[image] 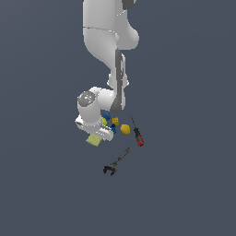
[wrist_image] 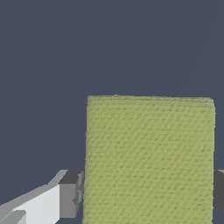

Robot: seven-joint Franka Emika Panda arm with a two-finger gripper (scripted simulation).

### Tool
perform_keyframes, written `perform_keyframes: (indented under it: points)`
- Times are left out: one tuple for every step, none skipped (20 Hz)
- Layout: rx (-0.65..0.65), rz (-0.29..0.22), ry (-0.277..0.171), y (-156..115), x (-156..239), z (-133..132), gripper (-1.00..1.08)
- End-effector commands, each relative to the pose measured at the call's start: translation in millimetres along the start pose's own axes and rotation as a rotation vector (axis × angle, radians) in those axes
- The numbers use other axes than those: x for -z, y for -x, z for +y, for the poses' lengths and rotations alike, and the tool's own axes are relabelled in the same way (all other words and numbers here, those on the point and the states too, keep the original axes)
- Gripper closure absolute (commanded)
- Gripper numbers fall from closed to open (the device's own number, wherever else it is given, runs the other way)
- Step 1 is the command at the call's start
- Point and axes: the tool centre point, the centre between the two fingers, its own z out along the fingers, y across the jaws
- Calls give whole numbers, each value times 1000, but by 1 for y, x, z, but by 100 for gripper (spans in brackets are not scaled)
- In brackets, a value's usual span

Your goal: Pick up a designated object from a clutter of objects.

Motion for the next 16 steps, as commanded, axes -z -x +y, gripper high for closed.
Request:
perform_keyframes:
  points:
    - [0, 2, 0, -2, 5, 0, 108]
    - [0, 2, 0, -3, 8, -1, 108]
    - [0, 2, 0, -4, 11, -1, 108]
    - [0, 2, 0, -6, 15, -1, 108]
    - [0, 2, 0, -7, 19, -1, 108]
    - [0, 2, 0, -9, 24, -1, 108]
    - [0, 2, 0, -11, 30, -2, 108]
    - [0, 2, 0, -13, 35, -2, 108]
    - [0, 2, 0, -15, 42, -2, 108]
    - [0, 2, 0, -18, 49, -2, 108]
    - [0, 2, 0, -20, 56, -3, 108]
    - [0, 2, 0, -23, 64, -3, 108]
    - [0, 2, 0, -26, 72, -3, 108]
    - [0, 2, 0, -29, 81, -4, 108]
    - [-1, 2, 1, -33, 90, -4, 108]
    - [-1, 2, 1, -36, 99, -4, 108]
